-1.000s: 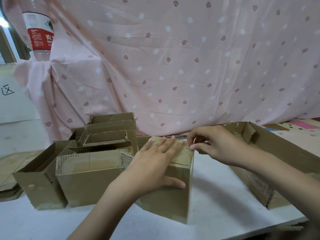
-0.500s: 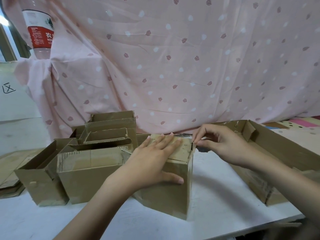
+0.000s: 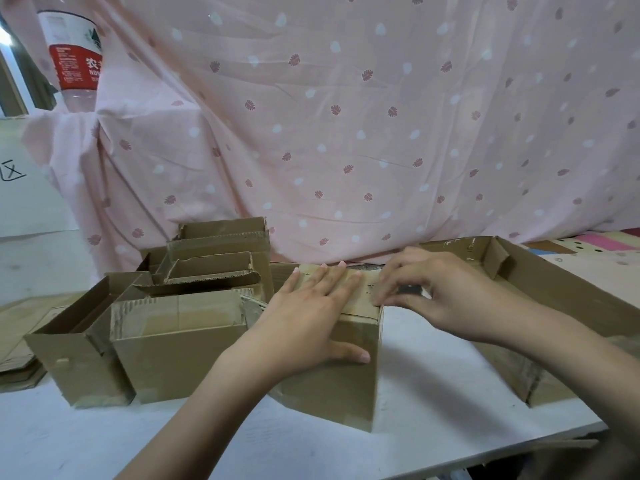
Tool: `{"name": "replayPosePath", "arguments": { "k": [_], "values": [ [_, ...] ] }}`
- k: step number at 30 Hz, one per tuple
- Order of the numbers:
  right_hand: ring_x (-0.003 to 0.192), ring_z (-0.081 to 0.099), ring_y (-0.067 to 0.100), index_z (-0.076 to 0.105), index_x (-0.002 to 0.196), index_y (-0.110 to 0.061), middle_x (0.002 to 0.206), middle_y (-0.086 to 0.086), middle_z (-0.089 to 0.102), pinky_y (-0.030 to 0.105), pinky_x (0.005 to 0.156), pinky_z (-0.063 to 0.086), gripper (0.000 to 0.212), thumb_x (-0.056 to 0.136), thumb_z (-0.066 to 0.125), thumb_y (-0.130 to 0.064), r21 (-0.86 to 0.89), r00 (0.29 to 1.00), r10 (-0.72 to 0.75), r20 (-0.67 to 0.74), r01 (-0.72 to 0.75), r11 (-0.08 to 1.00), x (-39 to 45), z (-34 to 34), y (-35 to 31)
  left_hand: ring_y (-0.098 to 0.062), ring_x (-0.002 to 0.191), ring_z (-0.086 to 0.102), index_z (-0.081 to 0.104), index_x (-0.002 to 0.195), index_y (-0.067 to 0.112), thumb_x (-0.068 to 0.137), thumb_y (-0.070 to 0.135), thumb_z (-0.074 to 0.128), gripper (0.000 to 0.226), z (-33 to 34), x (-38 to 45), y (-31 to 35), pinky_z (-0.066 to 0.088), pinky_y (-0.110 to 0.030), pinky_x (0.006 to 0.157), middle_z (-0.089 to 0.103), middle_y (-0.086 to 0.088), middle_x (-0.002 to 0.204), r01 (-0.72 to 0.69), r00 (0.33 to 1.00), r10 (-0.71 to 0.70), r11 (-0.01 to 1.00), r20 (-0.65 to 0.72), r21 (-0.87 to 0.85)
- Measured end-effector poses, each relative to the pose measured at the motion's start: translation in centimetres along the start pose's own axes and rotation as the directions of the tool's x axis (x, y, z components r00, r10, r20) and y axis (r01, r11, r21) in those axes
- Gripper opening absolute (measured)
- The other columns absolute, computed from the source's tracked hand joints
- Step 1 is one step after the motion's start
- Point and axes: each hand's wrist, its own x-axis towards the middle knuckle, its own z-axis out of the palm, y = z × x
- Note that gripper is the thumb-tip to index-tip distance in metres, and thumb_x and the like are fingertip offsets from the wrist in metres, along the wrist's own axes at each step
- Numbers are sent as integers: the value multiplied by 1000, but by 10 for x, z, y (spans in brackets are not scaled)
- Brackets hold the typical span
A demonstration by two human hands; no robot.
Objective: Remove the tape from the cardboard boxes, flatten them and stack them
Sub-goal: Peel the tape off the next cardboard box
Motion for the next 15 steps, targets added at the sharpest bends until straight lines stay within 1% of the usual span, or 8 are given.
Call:
{"name": "replayPosePath", "arguments": {
  "k": [2,4,6,8,9,11,13,15],
  "values": [
    [95,62,8,79,87,-31,96,-17,68,32,79,49,13,89,74,-19,117,998,67,11,-68,991,-2,-5,-1,-16,153,-5,-6,158,31,77,81,51,111,-1,-1,1,2,-45,124,-11,4,166,10,1000,-10,1000,5,0],
    [93,63,14,79,86,-29,98,-17,69,37,83,48,14,91,72,-17,206,992,120,48,-127,970,-5,-8,-3,-17,153,-5,-7,157,31,78,80,51,110,-2,-2,3,2,-46,124,-12,3,166,20,1000,-20,1000,13,9],
    [91,63,18,76,99,-35,101,-14,68,41,86,49,15,96,65,-26,279,985,146,93,-167,946,-7,-9,-11,-19,153,-7,-9,157,31,79,79,51,110,-2,-3,5,1,-48,123,-13,2,166,37,999,-37,999,24,11],
    [92,60,16,65,121,-47,102,-13,66,35,87,50,26,98,58,-37,286,979,177,101,-199,937,-8,-8,-16,-21,153,-8,-8,158,30,80,79,50,109,-2,-3,7,0,-48,123,-13,1,166,50,998,-50,999,25,11],
    [94,58,10,61,125,-52,103,-16,65,26,87,48,30,98,56,-41,214,978,190,86,-204,955,-9,-7,-19,-22,153,-8,-7,158,29,80,79,50,109,-2,-3,8,1,-49,123,-12,0,166,54,998,-54,998,22,14],
    [102,53,1,66,117,-50,107,-22,61,11,88,39,31,93,49,-58,-63,982,186,35,-184,981,-10,-3,-28,-23,153,-6,-6,158,27,80,79,50,109,-2,-2,9,2,-50,123,-11,-2,166,62,998,-62,998,23,21],
    [107,50,0,73,107,-43,107,-23,57,17,93,37,48,88,41,-73,-225,984,178,6,-172,959,-12,5,-34,-23,153,-5,-6,158,27,80,78,51,109,-2,-1,9,3,-50,123,-9,-2,166,72,997,-72,997,26,21],
    [109,53,10,75,100,-38,109,-17,61,31,93,42,48,85,41,-68,-307,989,141,-33,-145,941,-13,14,-34,-23,153,-5,-6,158,27,80,78,51,109,-2,-1,10,3,-51,123,-9,-2,166,76,997,-76,997,26,22]
  ]
}}
